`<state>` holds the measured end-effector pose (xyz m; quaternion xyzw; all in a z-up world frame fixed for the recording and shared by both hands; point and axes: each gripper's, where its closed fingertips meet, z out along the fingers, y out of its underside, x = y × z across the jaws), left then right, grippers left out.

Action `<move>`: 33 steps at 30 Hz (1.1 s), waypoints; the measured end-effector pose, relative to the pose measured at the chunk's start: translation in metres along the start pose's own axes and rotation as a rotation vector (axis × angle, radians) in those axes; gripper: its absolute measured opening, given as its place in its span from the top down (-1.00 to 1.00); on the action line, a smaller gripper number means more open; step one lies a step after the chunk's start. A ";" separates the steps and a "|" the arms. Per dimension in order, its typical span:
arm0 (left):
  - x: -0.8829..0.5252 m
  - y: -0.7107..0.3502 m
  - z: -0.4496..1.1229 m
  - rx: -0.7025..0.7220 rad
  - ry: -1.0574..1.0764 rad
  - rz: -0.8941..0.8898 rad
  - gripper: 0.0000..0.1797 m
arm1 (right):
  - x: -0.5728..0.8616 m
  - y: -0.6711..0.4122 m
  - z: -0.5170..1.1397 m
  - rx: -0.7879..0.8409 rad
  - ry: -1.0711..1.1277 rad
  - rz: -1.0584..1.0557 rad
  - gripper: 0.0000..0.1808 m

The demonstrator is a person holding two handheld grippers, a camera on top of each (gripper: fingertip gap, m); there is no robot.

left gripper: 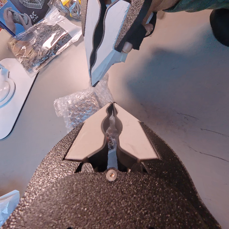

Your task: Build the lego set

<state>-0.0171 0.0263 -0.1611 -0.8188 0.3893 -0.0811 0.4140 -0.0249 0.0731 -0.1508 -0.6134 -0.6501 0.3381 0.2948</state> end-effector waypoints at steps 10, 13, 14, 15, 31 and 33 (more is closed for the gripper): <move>-0.010 -0.048 -0.036 0.272 -0.019 -0.067 0.70 | -0.018 -0.033 -0.017 0.164 -0.152 0.249 1.00; -0.016 -0.043 -0.027 0.197 -0.158 0.048 0.78 | -0.026 -0.039 -0.014 0.182 -0.161 0.294 1.00; -0.021 -0.041 -0.027 0.176 -0.209 0.078 0.84 | -0.025 -0.040 -0.014 0.186 -0.156 0.293 1.00; -0.025 -0.039 -0.027 0.160 -0.245 0.098 0.88 | -0.025 -0.042 -0.015 0.207 -0.169 0.320 1.00; -0.011 -0.045 -0.052 0.235 -0.068 0.035 1.00 | -0.037 -0.054 -0.038 0.293 -0.423 0.366 1.00; -0.011 -0.045 -0.056 0.260 -0.046 0.007 1.00 | -0.035 -0.054 -0.041 0.301 -0.442 0.379 1.00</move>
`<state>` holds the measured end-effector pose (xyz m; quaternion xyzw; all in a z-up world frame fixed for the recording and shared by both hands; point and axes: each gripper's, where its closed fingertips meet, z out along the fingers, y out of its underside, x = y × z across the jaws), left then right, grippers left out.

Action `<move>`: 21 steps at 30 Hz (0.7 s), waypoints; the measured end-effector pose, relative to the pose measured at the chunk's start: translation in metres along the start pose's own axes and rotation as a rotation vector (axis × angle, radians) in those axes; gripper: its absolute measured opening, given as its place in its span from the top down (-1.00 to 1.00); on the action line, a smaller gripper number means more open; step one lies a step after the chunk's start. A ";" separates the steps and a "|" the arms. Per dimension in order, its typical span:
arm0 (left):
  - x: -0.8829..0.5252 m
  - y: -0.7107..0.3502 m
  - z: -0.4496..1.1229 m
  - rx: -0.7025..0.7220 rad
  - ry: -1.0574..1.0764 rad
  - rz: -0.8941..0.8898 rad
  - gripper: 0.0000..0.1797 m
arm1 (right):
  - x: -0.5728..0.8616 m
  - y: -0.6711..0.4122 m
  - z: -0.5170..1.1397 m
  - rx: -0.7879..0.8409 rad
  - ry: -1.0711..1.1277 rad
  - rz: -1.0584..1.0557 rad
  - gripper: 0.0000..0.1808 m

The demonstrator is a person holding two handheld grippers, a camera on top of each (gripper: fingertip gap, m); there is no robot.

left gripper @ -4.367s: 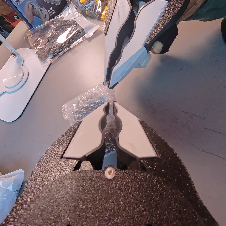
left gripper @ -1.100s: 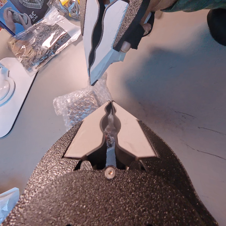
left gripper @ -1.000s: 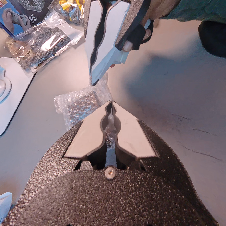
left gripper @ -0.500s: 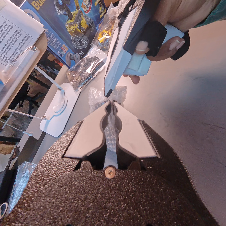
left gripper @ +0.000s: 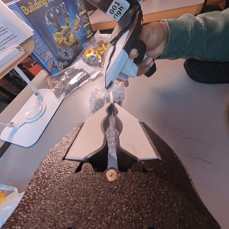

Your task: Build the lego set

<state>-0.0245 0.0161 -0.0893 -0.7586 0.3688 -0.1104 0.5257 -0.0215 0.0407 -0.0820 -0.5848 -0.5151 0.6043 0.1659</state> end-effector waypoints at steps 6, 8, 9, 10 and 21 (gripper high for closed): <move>0.002 -0.001 -0.010 0.034 0.051 -0.047 1.00 | 0.000 0.000 -0.008 0.000 -0.032 -0.005 1.00; -0.002 0.001 -0.018 0.052 0.060 -0.083 1.00 | 0.008 -0.005 -0.019 0.027 -0.015 0.005 1.00; -0.002 0.001 -0.020 0.063 0.075 -0.104 1.00 | 0.009 -0.006 -0.024 0.034 -0.021 0.006 1.00; -0.001 0.004 -0.019 0.053 0.086 -0.107 1.00 | 0.008 -0.002 -0.023 0.013 -0.004 -0.025 1.00; -0.006 0.016 -0.018 0.049 0.103 -0.160 1.00 | 0.022 0.012 -0.028 -0.024 -0.022 0.015 1.00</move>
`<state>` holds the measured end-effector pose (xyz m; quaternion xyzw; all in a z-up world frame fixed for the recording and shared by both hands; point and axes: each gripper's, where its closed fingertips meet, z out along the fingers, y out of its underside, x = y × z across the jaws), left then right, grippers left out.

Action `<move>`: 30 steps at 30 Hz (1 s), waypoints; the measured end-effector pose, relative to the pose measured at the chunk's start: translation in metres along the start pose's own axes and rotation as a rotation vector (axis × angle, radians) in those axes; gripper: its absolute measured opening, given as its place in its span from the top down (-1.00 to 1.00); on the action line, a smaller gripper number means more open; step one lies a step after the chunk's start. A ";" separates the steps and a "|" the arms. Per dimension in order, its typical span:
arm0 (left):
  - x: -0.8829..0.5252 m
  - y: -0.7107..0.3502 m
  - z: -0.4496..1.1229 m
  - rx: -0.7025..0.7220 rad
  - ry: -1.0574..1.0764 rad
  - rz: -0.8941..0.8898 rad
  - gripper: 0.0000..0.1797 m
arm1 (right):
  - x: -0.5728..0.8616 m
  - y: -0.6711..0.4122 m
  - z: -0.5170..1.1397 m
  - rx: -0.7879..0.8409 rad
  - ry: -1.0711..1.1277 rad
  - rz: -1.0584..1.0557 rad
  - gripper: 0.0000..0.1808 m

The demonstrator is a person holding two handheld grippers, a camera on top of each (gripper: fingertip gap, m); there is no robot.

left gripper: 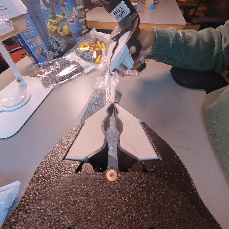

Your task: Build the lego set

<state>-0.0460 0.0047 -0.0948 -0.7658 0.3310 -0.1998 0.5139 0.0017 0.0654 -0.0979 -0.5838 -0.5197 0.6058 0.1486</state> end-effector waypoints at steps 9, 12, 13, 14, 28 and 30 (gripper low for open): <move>0.045 0.004 0.028 -0.018 0.189 0.003 0.78 | 0.003 0.047 0.007 -0.329 0.210 -0.330 0.67; 0.031 -0.005 0.022 0.027 0.128 -0.045 0.73 | -0.005 0.042 0.004 -0.327 0.224 -0.374 0.56; 0.026 0.000 0.024 0.000 0.089 -0.035 0.70 | -0.006 0.044 0.005 -0.346 0.234 -0.392 0.55; 0.023 0.005 0.028 -0.032 0.054 -0.021 0.69 | -0.008 0.047 0.007 -0.365 0.241 -0.413 0.54; 0.013 0.049 0.062 -0.320 -0.140 0.115 0.71 | 0.000 0.047 0.006 -0.432 0.417 -0.461 0.61; 0.008 0.042 0.063 -0.297 -0.178 0.117 0.89 | -0.003 0.039 0.002 -0.402 0.433 -0.467 0.63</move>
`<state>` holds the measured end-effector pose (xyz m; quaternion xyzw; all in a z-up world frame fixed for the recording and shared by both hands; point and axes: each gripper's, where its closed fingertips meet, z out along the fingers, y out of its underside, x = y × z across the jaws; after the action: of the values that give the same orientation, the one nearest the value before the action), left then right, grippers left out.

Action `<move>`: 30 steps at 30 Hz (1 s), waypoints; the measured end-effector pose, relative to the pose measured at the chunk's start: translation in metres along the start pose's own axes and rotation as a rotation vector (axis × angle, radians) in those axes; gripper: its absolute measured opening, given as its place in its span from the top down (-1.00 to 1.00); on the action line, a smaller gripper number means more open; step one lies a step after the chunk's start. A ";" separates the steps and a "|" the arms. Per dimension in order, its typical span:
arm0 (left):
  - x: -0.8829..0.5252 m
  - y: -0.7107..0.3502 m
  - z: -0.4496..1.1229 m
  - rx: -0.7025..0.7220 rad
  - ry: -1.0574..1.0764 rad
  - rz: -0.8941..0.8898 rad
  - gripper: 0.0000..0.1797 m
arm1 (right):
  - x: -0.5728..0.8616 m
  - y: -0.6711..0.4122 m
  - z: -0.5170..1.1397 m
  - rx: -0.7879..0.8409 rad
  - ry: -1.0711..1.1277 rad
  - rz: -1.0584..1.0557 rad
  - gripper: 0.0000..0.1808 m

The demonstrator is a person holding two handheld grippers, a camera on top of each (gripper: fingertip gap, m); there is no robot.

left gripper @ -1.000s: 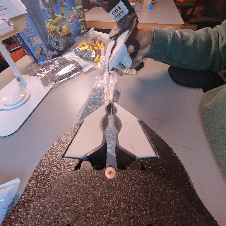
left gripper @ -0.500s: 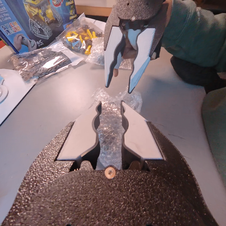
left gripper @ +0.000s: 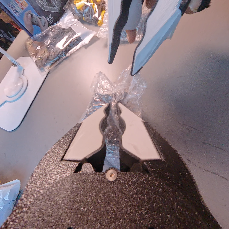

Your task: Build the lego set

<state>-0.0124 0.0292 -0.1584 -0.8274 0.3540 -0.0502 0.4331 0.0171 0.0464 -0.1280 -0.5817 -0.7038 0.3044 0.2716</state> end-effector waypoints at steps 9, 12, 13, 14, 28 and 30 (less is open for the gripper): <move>-0.013 -0.014 0.001 0.003 -0.037 -0.046 0.98 | 0.012 -0.015 -0.017 0.067 0.072 0.029 0.59; -0.022 -0.008 -0.001 -0.021 -0.047 -0.059 0.99 | 0.030 -0.004 -0.018 0.018 0.142 0.019 0.46; -0.029 0.002 -0.002 -0.064 -0.076 -0.054 0.99 | 0.035 0.000 -0.022 0.012 0.157 0.019 0.54; -0.036 0.012 -0.003 -0.080 -0.081 -0.080 0.99 | 0.046 0.003 -0.031 0.018 0.191 0.026 0.54; -0.028 0.004 -0.002 0.011 0.007 -0.244 0.98 | 0.004 -0.021 0.030 0.069 0.053 0.112 0.62; -0.027 0.002 -0.004 0.028 0.028 -0.265 0.98 | 0.011 -0.013 0.039 0.020 0.096 0.085 0.74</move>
<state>-0.0350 0.0422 -0.1517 -0.8599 0.2470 -0.1236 0.4292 -0.0219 0.0507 -0.1442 -0.6221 -0.6616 0.2944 0.2976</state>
